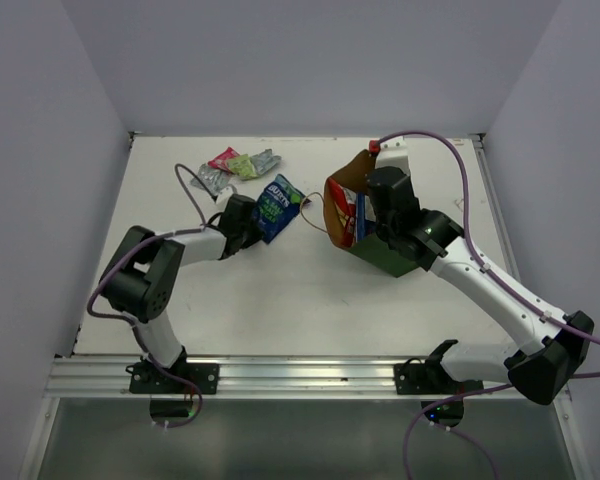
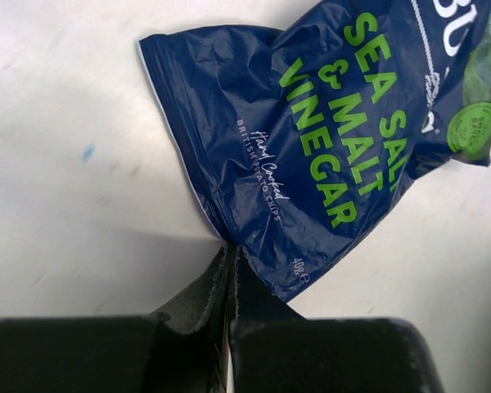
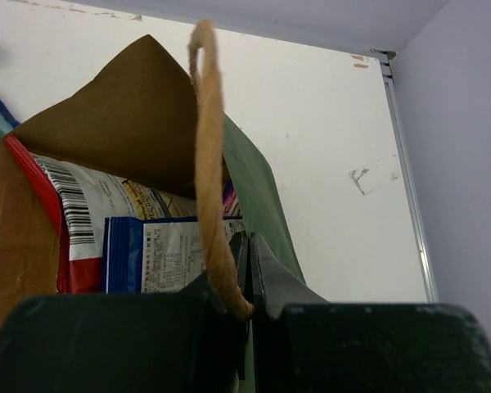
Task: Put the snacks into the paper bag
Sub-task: Pick up the snack from the center of the board.
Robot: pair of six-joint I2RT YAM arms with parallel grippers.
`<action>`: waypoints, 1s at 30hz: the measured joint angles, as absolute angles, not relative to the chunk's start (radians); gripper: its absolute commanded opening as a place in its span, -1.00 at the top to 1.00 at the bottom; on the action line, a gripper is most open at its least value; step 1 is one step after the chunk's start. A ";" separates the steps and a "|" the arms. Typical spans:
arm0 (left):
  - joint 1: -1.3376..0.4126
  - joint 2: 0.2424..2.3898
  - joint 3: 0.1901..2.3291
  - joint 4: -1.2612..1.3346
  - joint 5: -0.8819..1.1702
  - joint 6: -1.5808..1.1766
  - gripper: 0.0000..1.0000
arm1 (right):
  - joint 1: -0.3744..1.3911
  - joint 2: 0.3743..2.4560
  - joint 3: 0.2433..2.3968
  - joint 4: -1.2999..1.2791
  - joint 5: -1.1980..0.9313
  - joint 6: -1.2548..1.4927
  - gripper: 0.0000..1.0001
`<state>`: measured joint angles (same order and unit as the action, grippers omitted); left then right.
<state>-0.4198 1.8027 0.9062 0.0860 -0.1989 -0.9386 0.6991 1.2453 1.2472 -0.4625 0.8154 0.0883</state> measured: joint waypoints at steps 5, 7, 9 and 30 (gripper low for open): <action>-0.418 1.643 0.775 -0.020 -0.224 -0.928 1.00 | 0.699 1.246 1.247 -0.463 0.807 0.093 1.00; -0.413 1.596 0.754 -0.083 -0.240 -0.919 0.90 | 0.699 1.246 1.247 -0.462 0.799 0.094 1.00; -0.400 1.563 0.752 -0.136 -0.252 -0.903 0.70 | 0.699 1.250 1.247 -0.461 0.792 0.094 1.00; -0.309 1.541 0.814 -0.140 -0.081 -0.936 -0.72 | 0.699 1.254 1.247 -0.456 0.766 0.098 1.00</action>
<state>-0.3088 1.5414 0.8139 -0.1398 -0.0814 -0.9363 0.6991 1.2545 1.2472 -0.4557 0.7662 0.0978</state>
